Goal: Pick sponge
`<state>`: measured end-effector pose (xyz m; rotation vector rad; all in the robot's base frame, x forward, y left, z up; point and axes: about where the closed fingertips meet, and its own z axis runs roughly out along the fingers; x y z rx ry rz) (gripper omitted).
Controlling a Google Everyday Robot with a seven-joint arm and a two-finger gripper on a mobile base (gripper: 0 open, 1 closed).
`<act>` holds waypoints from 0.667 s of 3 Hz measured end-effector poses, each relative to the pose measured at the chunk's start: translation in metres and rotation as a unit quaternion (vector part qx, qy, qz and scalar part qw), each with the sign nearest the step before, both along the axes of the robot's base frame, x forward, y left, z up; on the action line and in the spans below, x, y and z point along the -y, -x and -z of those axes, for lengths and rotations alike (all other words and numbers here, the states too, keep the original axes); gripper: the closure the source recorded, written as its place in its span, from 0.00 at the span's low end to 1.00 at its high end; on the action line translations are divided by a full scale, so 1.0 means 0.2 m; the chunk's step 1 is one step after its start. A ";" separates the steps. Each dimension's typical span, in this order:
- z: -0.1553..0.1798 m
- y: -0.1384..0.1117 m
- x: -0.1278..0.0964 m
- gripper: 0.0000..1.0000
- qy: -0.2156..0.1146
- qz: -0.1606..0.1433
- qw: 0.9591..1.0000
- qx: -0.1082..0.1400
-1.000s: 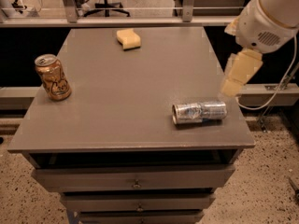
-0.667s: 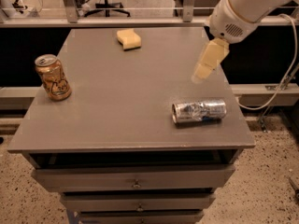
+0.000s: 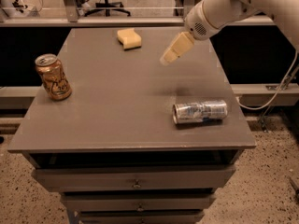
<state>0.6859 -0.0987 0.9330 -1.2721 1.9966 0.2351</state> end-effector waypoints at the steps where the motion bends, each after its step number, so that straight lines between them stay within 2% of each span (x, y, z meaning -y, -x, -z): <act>1: 0.00 0.00 0.00 0.00 0.000 0.000 1.000 0.000; 2: 0.01 -0.02 -0.04 0.00 -0.016 0.004 1.000 0.001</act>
Offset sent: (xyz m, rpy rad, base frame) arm 0.0102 0.0157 -0.0036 0.0952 -0.0159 -0.0327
